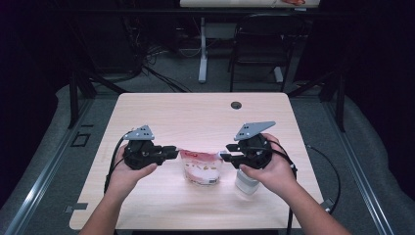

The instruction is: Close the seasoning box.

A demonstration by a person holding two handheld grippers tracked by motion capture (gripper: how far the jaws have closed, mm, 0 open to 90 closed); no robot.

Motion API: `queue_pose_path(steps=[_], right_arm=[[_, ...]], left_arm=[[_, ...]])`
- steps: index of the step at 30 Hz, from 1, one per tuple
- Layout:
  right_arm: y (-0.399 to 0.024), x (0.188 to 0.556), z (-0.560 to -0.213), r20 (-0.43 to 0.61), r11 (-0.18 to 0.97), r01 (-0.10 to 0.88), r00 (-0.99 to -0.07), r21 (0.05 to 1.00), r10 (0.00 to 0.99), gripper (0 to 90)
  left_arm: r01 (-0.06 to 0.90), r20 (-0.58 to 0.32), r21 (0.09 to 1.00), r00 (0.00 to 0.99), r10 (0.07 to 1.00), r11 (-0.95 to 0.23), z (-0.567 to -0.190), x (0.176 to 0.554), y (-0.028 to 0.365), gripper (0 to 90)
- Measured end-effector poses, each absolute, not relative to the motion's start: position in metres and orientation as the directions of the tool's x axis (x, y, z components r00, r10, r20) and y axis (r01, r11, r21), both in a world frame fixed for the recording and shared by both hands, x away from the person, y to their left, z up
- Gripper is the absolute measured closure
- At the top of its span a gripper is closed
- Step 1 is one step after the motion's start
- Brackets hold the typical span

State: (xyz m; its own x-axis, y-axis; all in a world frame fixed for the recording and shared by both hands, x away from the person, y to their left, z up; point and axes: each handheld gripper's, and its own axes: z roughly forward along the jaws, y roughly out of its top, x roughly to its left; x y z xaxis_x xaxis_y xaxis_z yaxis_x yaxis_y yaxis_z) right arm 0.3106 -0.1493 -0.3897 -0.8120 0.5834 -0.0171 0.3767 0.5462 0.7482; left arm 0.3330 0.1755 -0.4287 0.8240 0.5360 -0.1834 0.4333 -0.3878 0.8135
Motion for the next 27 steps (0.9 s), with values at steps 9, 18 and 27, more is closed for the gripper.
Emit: queue_pose_path(steps=[9, 18, 27], right_arm=[[-0.141, 0.313, -0.383, -0.023, 0.563, 0.36, -0.828, 0.744, 0.561, 64.2], [-0.126, 0.321, -0.378, -0.038, 0.596, 0.342, -0.846, 0.726, 0.532, 65.0], [-0.111, 0.327, -0.376, -0.05, 0.626, 0.327, -0.861, 0.708, 0.506, 66.0]], left_arm=[[0.433, -0.183, 0.814, 0.824, 0.537, -0.386, -0.426, 0.333, 0.18, 74.4], [0.436, -0.181, 0.81, 0.821, 0.541, -0.392, -0.426, 0.333, 0.182, 73.3], [0.44, -0.185, 0.815, 0.813, 0.552, -0.377, -0.425, 0.334, 0.188, 72.3]])
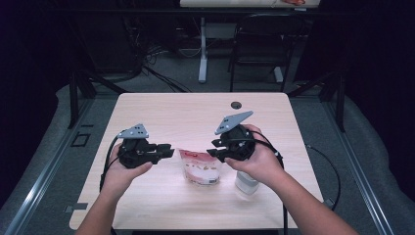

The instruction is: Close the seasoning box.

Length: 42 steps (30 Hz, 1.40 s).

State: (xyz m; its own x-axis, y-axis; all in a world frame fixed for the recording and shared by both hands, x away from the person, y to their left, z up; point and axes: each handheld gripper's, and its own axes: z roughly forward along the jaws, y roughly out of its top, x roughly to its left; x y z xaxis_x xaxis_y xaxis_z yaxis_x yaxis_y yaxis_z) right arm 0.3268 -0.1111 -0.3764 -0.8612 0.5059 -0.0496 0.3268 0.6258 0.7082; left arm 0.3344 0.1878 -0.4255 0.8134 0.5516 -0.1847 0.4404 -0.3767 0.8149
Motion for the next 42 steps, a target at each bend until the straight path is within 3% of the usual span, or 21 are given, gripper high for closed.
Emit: queue_pose_path(steps=[42], right_arm=[[-0.065, 0.339, -0.372, -0.083, 0.682, 0.257, -0.902, 0.685, 0.424, 69.0]], left_arm=[[0.455, -0.194, 0.816, 0.797, 0.572, -0.357, -0.426, 0.337, 0.196, 69.6]])
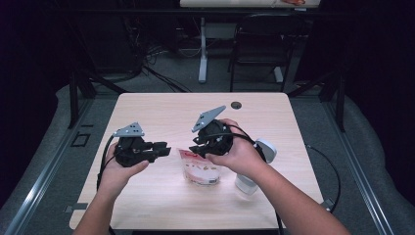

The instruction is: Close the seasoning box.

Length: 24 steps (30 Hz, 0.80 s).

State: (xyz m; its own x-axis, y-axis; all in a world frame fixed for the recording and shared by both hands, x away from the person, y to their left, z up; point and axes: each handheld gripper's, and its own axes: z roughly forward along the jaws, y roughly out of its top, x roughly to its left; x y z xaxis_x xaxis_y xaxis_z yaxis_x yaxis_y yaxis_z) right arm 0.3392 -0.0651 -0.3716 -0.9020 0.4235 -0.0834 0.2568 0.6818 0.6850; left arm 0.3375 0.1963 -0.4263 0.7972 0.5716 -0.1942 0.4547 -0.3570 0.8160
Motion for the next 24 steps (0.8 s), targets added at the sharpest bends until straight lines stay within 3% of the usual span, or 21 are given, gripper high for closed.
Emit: queue_pose_path(steps=[24], right_arm=[[-0.048, 0.347, -0.388, -0.059, 0.752, 0.254, -0.93, 0.608, 0.362, 70.6]], left_arm=[[0.459, -0.198, 0.814, 0.796, 0.572, -0.356, -0.427, 0.338, 0.197, 69.3]])
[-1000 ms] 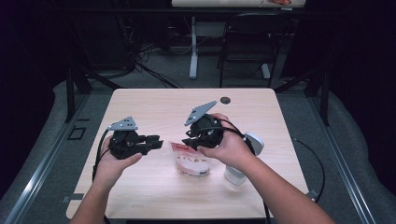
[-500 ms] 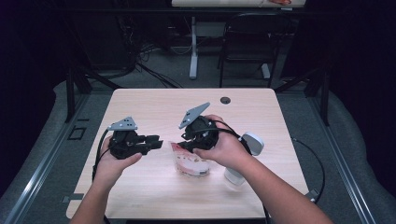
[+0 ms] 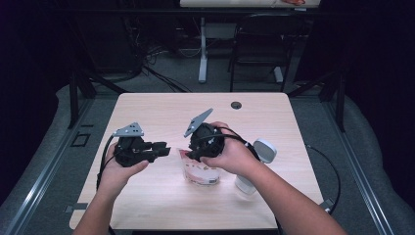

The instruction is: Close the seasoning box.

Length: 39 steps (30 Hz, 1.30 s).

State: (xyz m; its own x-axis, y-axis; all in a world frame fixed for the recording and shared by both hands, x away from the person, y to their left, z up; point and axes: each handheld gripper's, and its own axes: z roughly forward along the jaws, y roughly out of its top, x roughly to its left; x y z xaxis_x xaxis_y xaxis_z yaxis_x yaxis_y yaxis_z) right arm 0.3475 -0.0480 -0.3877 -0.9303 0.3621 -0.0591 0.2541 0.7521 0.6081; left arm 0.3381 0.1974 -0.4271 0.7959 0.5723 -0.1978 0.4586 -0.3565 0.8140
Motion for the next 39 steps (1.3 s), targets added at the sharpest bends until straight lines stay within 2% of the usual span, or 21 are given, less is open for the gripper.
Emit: queue_pose_path(steps=[16, 39], right_arm=[[-0.042, 0.356, -0.399, -0.046, 0.772, 0.284, -0.926, 0.568, 0.374, 73.9], [-0.038, 0.358, -0.403, -0.042, 0.792, 0.284, -0.931, 0.541, 0.363, 85.3]], left_arm=[[0.46, -0.198, 0.812, 0.796, 0.572, -0.359, -0.428, 0.339, 0.197, 69.4], [0.462, -0.199, 0.81, 0.796, 0.572, -0.361, -0.429, 0.339, 0.197, 69.0]])
